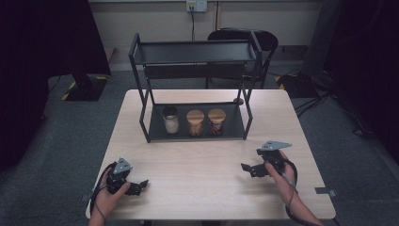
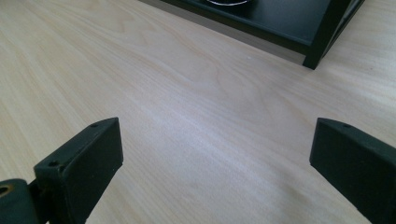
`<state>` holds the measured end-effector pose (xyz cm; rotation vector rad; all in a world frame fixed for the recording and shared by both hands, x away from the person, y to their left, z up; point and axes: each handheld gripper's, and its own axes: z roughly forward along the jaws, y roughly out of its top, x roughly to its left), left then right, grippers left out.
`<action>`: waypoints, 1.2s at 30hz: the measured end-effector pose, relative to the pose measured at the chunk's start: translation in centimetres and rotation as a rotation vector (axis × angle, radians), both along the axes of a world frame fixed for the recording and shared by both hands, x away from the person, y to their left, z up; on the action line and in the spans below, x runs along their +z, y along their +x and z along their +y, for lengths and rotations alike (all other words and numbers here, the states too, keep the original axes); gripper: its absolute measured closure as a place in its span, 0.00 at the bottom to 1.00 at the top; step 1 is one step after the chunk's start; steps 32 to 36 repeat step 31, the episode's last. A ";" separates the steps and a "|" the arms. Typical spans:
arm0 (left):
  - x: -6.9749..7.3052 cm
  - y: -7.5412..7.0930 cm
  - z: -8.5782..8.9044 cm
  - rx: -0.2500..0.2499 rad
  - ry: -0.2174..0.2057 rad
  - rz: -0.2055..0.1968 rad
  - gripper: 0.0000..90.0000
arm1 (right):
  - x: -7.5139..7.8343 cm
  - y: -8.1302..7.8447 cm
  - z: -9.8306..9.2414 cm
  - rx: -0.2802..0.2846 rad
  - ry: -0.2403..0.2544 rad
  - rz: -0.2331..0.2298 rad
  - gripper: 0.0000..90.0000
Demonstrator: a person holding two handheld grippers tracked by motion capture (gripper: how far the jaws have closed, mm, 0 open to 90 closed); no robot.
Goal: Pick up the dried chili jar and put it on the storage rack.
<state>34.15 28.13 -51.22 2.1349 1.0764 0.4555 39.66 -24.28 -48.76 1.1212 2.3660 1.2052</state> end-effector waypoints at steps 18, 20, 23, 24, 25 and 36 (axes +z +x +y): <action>0.0 0.0 0.0 0.000 0.000 0.000 0.00 | -0.4 -1.4 -2.3 -0.015 -0.014 0.002 0.02; 0.0 0.0 0.0 0.000 0.000 0.000 0.00 | -0.4 -1.5 -2.4 -0.015 -0.018 0.003 0.02; 0.0 0.0 0.0 0.000 0.000 0.000 0.00 | -0.5 -1.9 -2.8 -0.014 -0.031 0.003 0.02; 0.0 0.0 0.0 0.000 0.000 0.000 0.00 | -0.6 -2.0 -2.9 -0.016 -0.038 0.002 0.02; 0.0 0.0 0.0 0.000 0.000 0.000 0.00 | -0.7 -2.1 -3.0 -0.017 -0.041 0.002 0.02; 0.0 0.0 0.0 0.000 0.000 0.000 0.00 | -1.1 -2.6 -3.4 -0.002 -0.088 0.002 0.02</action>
